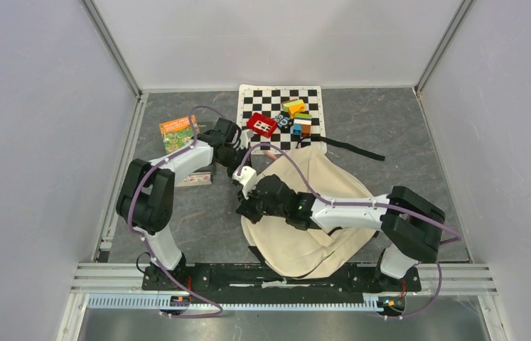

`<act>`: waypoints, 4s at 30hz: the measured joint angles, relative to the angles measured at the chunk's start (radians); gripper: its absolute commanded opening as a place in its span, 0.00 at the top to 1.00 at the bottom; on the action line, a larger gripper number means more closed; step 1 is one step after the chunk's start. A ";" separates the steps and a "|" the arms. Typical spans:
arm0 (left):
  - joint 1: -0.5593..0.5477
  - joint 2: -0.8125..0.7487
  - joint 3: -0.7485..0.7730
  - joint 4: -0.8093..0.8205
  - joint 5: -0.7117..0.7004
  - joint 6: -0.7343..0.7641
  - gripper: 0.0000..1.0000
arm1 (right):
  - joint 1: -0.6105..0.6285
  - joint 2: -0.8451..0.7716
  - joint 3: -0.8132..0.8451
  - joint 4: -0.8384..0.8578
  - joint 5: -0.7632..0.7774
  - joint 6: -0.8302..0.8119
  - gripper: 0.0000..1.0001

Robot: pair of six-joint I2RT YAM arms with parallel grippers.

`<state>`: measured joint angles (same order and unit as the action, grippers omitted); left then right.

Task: Pack the student bag
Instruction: Unzip the student bag at the center of the board.

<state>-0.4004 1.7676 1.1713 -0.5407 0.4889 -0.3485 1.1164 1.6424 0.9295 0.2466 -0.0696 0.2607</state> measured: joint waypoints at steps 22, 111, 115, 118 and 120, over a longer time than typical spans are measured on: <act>0.023 -0.117 -0.014 -0.006 -0.088 0.043 0.10 | 0.128 -0.127 -0.082 -0.037 0.159 0.037 1.00; -0.252 -0.634 -0.472 0.150 -0.305 -0.334 0.34 | 0.133 -0.269 -0.211 -0.007 0.220 0.020 1.00; -0.251 -0.639 -0.489 0.190 -0.324 -0.376 0.43 | 0.133 -0.272 -0.217 0.008 0.207 0.024 1.00; -0.251 -0.645 -0.510 0.233 -0.323 -0.404 0.49 | 0.133 -0.285 -0.233 0.014 0.206 0.027 1.00; -0.251 -0.646 -0.528 0.260 -0.322 -0.423 0.52 | 0.133 -0.291 -0.238 0.017 0.206 0.029 1.00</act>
<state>-0.6518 1.1217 0.6430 -0.2810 0.1665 -0.7715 1.2491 1.3518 0.6914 0.2634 0.1364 0.2901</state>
